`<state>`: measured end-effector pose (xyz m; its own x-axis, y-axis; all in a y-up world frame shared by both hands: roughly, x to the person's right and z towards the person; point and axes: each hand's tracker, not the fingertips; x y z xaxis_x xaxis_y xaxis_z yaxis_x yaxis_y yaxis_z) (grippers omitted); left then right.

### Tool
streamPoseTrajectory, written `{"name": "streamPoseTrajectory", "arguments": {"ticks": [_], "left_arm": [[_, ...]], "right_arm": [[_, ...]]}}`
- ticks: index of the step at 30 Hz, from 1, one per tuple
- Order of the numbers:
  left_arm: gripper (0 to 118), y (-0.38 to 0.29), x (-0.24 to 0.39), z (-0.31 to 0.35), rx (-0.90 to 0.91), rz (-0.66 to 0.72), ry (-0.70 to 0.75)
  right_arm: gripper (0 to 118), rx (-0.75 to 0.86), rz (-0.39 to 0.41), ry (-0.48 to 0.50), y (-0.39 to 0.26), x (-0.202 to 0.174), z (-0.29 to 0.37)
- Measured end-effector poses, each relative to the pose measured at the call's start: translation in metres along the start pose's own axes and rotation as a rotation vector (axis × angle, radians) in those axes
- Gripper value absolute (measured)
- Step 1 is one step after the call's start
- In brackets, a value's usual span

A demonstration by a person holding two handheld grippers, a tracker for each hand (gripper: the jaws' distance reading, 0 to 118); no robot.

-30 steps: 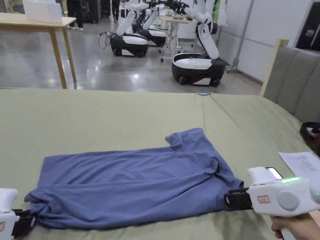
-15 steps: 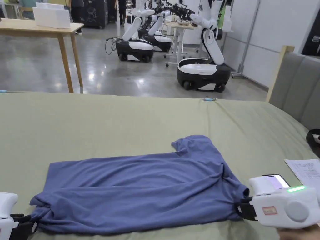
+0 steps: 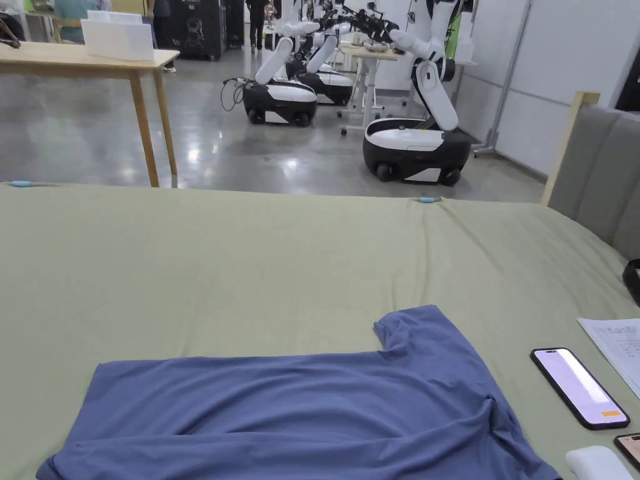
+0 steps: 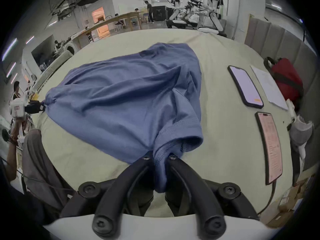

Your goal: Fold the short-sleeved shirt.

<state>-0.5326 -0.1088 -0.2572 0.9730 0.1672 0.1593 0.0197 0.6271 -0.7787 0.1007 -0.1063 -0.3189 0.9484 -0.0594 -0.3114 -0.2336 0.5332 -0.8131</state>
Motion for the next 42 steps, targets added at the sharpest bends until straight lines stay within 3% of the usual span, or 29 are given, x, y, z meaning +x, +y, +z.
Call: {"name": "streamPoseTrajectory", "arguments": {"ticks": [1,2,3,4,5,6,11,12,13,14,15,16,17,19,22,26,27,28,29,30,31,34,36,42], "left_arm": [[8,0.0,0.0,-0.002,0.002,0.001,0.003],[15,0.0,0.0,-0.004,0.015,0.001,0.011],[36,-0.001,0.002,-0.004,0.031,-0.004,0.023],[83,-0.001,0.002,-0.004,0.034,-0.009,0.041],[111,-0.001,0.001,-0.004,0.03,-0.014,0.063],[118,-0.002,0.001,-0.002,0.022,-0.015,0.057],[115,-0.018,0.007,0.064,0.184,0.022,0.084],[113,-0.023,0.009,0.081,0.23,0.03,0.086],[104,-0.028,0.012,0.098,0.285,0.049,0.069],[88,-0.034,0.015,0.114,0.336,0.067,0.038],[56,-0.039,0.017,0.126,0.372,0.09,0.009],[2,-0.044,0.021,0.136,0.42,0.109,-0.008],[0,-0.048,0.025,0.141,0.446,0.11,0.005],[0,-0.051,0.032,0.144,0.472,0.134,0.06],[0,-0.035,0.036,0.139,0.391,0.104,0.029],[0,0.029,0.036,0.113,0.387,0.058,0.052],[5,0.05,0.029,0.101,0.349,0.043,0.029],[38,0.068,0.024,0.088,0.314,0.035,0.019],[86,0.092,0.017,0.067,0.285,0.056,0.02],[118,0.11,0.01,0.047,0.23,0.07,0.031],[116,0.125,0.0,0.026,0.151,0.074,0.055],[117,0.171,-0.022,-0.04,0.164,0.087,0.007],[116,0.182,-0.038,-0.075,0.101,0.104,0.074],[109,0.202,-0.048,-0.163,-0.094,-0.071,0.166]], "right_arm": [[14,-0.001,-0.011,0.011,0.002,0.003,-0.004],[26,-0.003,-0.014,0.017,0.003,0.006,-0.006],[51,-0.017,-0.022,0.022,0.003,0.008,-0.007],[85,-0.019,-0.017,0.005,0.002,0.008,-0.006],[104,0.011,-0.012,-0.028,0.001,0.01,-0.004],[110,0.033,-0.005,-0.044,-0.001,0.012,0.001],[109,0.274,-0.09,-0.018,-0.025,0.002,0.096],[107,0.345,-0.075,-0.011,-0.033,-0.006,0.116],[97,0.415,-0.056,-0.007,-0.042,-0.014,0.136],[75,0.455,-0.044,-0.012,-0.05,-0.023,0.152],[38,0.475,-0.035,-0.02,-0.056,-0.031,0.163],[0,0.494,-0.022,-0.032,-0.061,-0.039,0.172],[0,0.505,-0.007,-0.062,-0.063,-0.051,0.175],[0,0.496,0.002,-0.076,-0.064,-0.064,0.176],[0,0.483,0.043,-0.056,-0.057,-0.077,0.174],[0,0.48,0.077,-0.041,-0.046,-0.073,0.171],[0,0.486,0.085,-0.036,-0.043,-0.075,0.171],[0,0.492,0.089,-0.029,-0.041,-0.077,0.17],[0,0.492,0.09,-0.022,-0.037,-0.077,0.171],[0,0.49,0.09,-0.014,-0.036,-0.078,0.169],[0,0.487,0.09,-0.009,-0.034,-0.079,0.168],[0,0.469,0.097,-0.015,-0.03,-0.083,0.165],[0,0.452,0.096,-0.025,-0.029,-0.083,0.162],[0,0.41,0.065,-0.048,-0.029,-0.079,0.157]]}}
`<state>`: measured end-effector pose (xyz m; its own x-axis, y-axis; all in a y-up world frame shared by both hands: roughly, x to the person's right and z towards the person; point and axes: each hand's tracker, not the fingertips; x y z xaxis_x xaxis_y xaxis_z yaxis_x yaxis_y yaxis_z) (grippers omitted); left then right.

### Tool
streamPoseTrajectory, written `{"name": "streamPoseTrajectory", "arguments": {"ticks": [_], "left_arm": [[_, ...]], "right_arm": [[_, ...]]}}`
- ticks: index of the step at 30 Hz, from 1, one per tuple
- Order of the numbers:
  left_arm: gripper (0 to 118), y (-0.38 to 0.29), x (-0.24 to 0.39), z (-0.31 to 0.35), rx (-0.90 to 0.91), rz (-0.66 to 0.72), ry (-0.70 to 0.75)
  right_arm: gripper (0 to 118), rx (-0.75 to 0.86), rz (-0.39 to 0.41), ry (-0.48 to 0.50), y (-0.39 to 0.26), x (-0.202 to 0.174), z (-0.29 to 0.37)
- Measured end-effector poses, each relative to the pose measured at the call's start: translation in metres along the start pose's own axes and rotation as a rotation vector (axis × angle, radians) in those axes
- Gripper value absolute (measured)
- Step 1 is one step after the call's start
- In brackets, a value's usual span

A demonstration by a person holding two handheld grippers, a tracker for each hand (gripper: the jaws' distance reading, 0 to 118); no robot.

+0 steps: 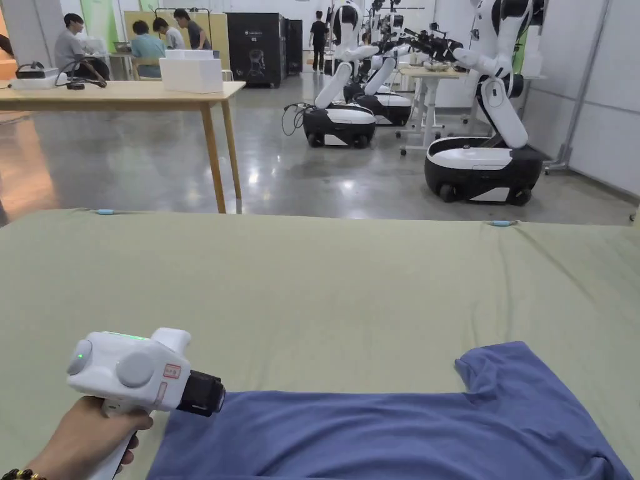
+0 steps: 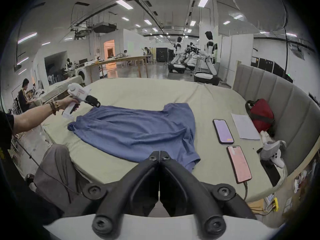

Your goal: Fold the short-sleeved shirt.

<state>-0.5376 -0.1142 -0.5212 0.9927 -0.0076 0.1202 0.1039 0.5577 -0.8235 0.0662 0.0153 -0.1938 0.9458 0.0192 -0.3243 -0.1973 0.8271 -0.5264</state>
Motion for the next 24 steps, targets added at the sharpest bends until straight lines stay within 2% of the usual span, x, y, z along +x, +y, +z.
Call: {"name": "streamPoseTrajectory", "arguments": {"ticks": [2,4,5,6,7,8,9,11,13,15,16,17,18,19,22,24], "left_arm": [[106,-0.002,0.007,-0.009,-0.021,-0.026,0.005],[89,-0.005,0.008,-0.014,-0.048,0.002,-0.014],[70,-0.006,0.008,-0.011,-0.039,0.004,-0.032],[39,-0.009,0.012,-0.005,-0.008,-0.007,-0.017],[39,-0.013,0.014,0.004,0.046,-0.024,-0.028],[25,-0.016,0.016,0.009,0.056,-0.025,-0.065],[2,-0.019,0.015,0.012,0.065,-0.019,-0.127],[1,-0.022,0.025,0.019,0.077,-0.068,-0.046],[1,-0.024,0.028,0.021,0.067,-0.079,-0.084],[1,-0.024,0.032,0.027,0.081,-0.077,-0.082],[1,-0.024,0.033,0.031,0.094,-0.075,-0.083],[1,-0.026,0.033,0.033,0.107,-0.07,-0.091],[1,-0.026,0.033,0.035,0.112,-0.064,-0.095],[1,-0.026,0.034,0.037,0.113,-0.056,-0.098],[1,-0.035,0.047,0.049,0.13,-0.053,-0.1],[1,-0.038,0.049,0.05,0.137,-0.037,-0.1]], "right_arm": [[0,-0.015,0.0,-0.003,-0.001,0.001,-0.001],[0,-0.03,0.004,-0.012,-0.003,0.005,-0.003],[0,-0.035,0.004,-0.014,-0.004,0.007,-0.004],[0,-0.038,0.003,-0.017,-0.004,0.009,-0.005],[0,-0.044,-0.006,-0.018,-0.004,0.013,-0.007],[0,-0.046,-0.011,-0.016,-0.004,0.015,-0.009],[0,-0.045,-0.011,-0.007,-0.001,0.018,-0.013],[0,-0.038,0.036,0.012,0.019,0.02,-0.03],[0,0.019,0.108,0.031,0.049,0.029,-0.055],[2,0.021,0.101,0.023,0.081,0.041,-0.098],[17,0.024,0.102,0.012,0.095,0.052,-0.128],[46,0.016,0.111,0.008,0.105,0.063,-0.16],[87,-0.037,0.137,-0.001,0.114,0.073,-0.19],[114,-0.123,0.152,-0.032,0.12,0.083,-0.229],[113,-0.224,0.137,-0.101,0.124,0.106,-0.313],[107,-0.363,0.111,-0.155,0.119,0.12,-0.361]]}}
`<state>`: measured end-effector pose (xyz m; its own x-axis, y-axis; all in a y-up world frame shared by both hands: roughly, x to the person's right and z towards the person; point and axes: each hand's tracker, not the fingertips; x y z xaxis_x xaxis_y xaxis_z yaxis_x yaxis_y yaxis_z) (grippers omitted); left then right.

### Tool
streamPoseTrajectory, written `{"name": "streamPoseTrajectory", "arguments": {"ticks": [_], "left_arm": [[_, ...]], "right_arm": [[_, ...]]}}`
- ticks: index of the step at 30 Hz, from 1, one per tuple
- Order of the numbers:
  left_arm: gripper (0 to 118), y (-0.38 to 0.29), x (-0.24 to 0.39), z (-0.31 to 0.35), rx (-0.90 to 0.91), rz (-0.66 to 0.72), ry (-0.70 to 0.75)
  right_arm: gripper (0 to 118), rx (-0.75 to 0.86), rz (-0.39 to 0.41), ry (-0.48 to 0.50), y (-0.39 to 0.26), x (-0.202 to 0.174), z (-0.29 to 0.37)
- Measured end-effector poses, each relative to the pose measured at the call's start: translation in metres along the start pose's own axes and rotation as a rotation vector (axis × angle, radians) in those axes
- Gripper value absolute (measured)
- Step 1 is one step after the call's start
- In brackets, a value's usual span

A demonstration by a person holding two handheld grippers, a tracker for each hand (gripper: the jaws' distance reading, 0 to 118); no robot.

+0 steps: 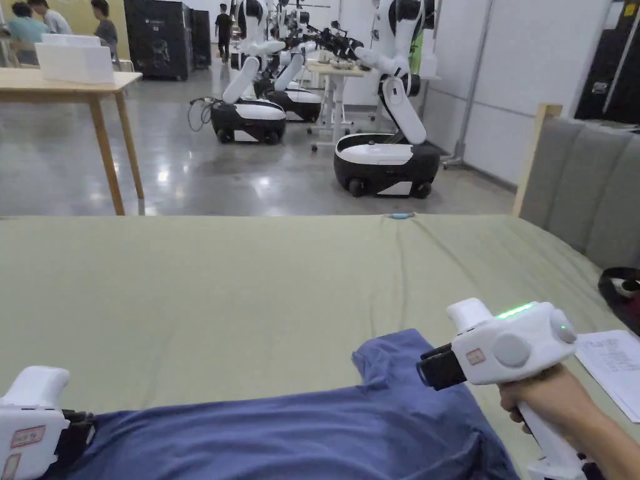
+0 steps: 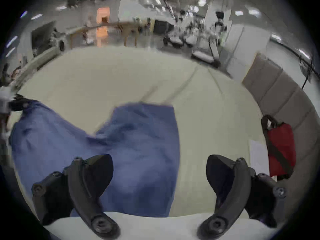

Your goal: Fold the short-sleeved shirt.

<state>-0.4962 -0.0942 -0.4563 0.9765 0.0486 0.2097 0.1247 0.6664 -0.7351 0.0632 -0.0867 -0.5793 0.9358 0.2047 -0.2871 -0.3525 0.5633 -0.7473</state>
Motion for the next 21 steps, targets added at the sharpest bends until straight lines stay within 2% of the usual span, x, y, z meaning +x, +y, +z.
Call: {"name": "streamPoseTrajectory", "arguments": {"ticks": [2,5,6,7,8,9,11,13,16,18,21], "left_arm": [[1,-0.004,0.001,0.002,-0.003,0.017,0.0],[1,-0.009,0.002,0.001,-0.011,0.022,0.0],[1,-0.01,0.004,0.001,-0.018,0.02,0.004],[1,-0.012,0.006,0.001,-0.024,0.014,0.009],[1,-0.013,0.008,0.001,-0.027,0.01,0.012],[1,-0.013,0.005,-0.001,-0.028,0.01,0.013],[1,-0.014,0.007,-0.001,-0.032,0.011,0.012],[1,-0.012,0.006,-0.002,-0.03,0.013,0.017],[1,-0.008,0.008,0.0,-0.036,0.002,0.027],[1,-0.005,0.006,0.01,-0.024,0.006,0.027],[1,-0.005,0.001,0.047,0.071,0.053,-0.013]], "right_arm": [[95,-0.106,-0.062,-0.004,0.0,0.01,-0.035],[93,-0.12,-0.159,0.038,-0.007,0.014,-0.06],[93,-0.145,-0.178,0.064,-0.009,0.015,-0.066],[90,-0.127,-0.174,0.046,-0.009,0.013,-0.062],[80,-0.118,-0.172,0.046,-0.008,0.014,-0.06],[65,-0.116,-0.166,0.049,-0.008,0.014,-0.057],[1,-0.091,-0.135,0.06,-0.008,0.008,-0.046],[1,-0.08,-0.086,0.089,-0.007,0.004,-0.041],[0,-0.085,-0.028,0.025,-0.002,-0.008,-0.033],[1,-0.038,-0.042,0.025,0.001,-0.007,-0.013],[1,0.081,-0.012,0.057,-0.003,-0.01,0.038]]}}
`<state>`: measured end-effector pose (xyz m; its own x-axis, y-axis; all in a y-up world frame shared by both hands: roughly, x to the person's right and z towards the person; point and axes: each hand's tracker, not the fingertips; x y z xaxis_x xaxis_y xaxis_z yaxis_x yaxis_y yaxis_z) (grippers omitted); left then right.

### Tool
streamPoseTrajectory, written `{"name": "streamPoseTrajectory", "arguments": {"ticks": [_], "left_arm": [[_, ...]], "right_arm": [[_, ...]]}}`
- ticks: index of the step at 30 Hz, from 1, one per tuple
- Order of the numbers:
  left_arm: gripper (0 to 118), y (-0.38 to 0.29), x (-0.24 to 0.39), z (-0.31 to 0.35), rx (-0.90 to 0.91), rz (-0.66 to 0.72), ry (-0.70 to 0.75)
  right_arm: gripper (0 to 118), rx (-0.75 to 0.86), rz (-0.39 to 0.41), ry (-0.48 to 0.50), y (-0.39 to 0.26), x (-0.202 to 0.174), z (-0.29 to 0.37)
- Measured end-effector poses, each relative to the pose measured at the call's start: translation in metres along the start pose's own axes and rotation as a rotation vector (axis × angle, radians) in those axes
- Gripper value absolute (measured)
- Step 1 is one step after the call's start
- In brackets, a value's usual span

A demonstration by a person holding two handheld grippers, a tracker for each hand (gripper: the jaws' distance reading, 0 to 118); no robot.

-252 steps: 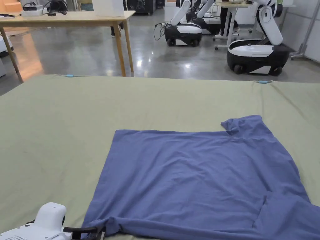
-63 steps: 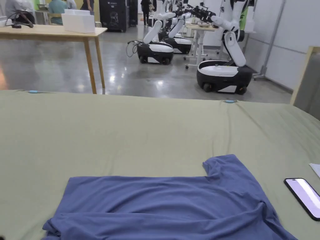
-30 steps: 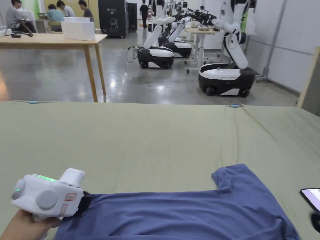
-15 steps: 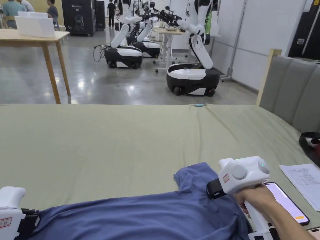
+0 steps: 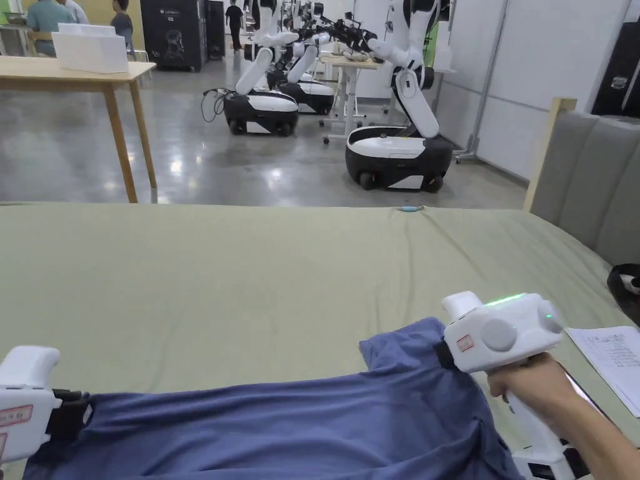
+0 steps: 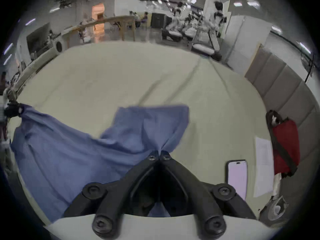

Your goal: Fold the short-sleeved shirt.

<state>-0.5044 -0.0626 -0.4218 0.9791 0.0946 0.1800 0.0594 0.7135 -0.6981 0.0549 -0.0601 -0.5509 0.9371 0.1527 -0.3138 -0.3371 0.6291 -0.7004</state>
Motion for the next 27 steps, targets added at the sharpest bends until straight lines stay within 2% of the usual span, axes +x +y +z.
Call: {"name": "streamPoseTrajectory", "arguments": {"ticks": [2,7,12,15,19,22,27], "left_arm": [[1,-0.003,0.003,0.029,0.026,-0.023,-0.012],[1,-0.038,0.012,0.095,0.102,-0.108,0.012],[1,-0.097,0.005,0.126,0.096,-0.048,-0.043],[1,-0.125,0.007,0.123,0.055,-0.044,-0.079],[1,-0.15,0.012,0.102,-0.046,-0.081,-0.087],[1,-0.158,0.013,0.089,-0.071,-0.095,-0.071],[1,-0.161,0.014,0.084,-0.063,-0.088,-0.067]], "right_arm": [[1,0.074,0.046,-0.004,-0.008,-0.005,0.043],[1,0.184,0.058,0.046,-0.06,-0.012,0.144],[2,0.186,0.056,0.112,-0.144,-0.023,0.197],[2,0.116,0.083,0.113,-0.181,-0.039,0.194],[3,-0.028,0.167,0.103,-0.21,-0.051,0.165],[3,-0.089,0.203,0.058,-0.218,-0.055,0.145],[4,-0.131,0.091,0.083,-0.217,-0.045,0.124]]}}
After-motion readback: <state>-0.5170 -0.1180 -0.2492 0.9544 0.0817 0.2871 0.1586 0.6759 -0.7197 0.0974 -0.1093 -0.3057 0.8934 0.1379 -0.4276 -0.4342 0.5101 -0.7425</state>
